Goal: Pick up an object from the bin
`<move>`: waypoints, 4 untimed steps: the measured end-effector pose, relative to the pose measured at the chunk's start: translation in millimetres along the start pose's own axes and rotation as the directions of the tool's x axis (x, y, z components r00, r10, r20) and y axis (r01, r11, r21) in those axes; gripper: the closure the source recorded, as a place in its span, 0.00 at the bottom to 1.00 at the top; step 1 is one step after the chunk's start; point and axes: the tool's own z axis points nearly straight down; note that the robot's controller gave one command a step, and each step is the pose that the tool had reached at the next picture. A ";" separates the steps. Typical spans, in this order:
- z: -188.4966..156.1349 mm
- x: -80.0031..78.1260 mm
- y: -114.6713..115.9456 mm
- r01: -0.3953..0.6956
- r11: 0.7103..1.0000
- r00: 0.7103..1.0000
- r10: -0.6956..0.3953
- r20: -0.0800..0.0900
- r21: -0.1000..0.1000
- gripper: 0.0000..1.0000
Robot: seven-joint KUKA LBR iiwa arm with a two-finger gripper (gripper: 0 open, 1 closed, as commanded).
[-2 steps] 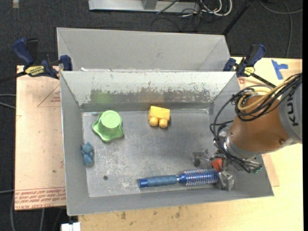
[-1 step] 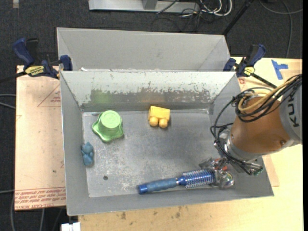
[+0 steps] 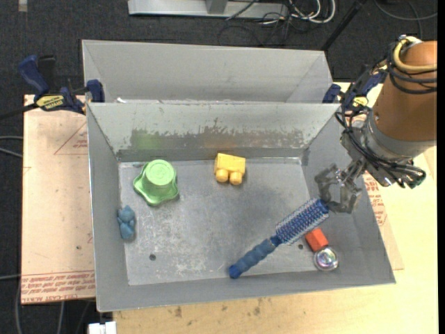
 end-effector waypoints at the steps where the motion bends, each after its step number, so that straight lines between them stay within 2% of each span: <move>1: 4.6 1.7 0.9 -0.001 1.000 1.000 0.001 -0.007 -0.007 0.00; 2: 159.8 -32.3 41.5 0.157 0.987 0.988 -0.157 -0.011 -0.017 0.00; 3: 198.4 -34.0 73.4 0.164 0.986 0.986 -0.164 -0.010 -0.015 0.00; 4: 196.1 -34.6 70.4 0.159 0.987 0.987 -0.159 -0.007 -0.010 1.00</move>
Offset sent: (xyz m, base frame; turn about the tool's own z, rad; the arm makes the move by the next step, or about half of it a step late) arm 0.0000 0.0000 0.0000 0.0000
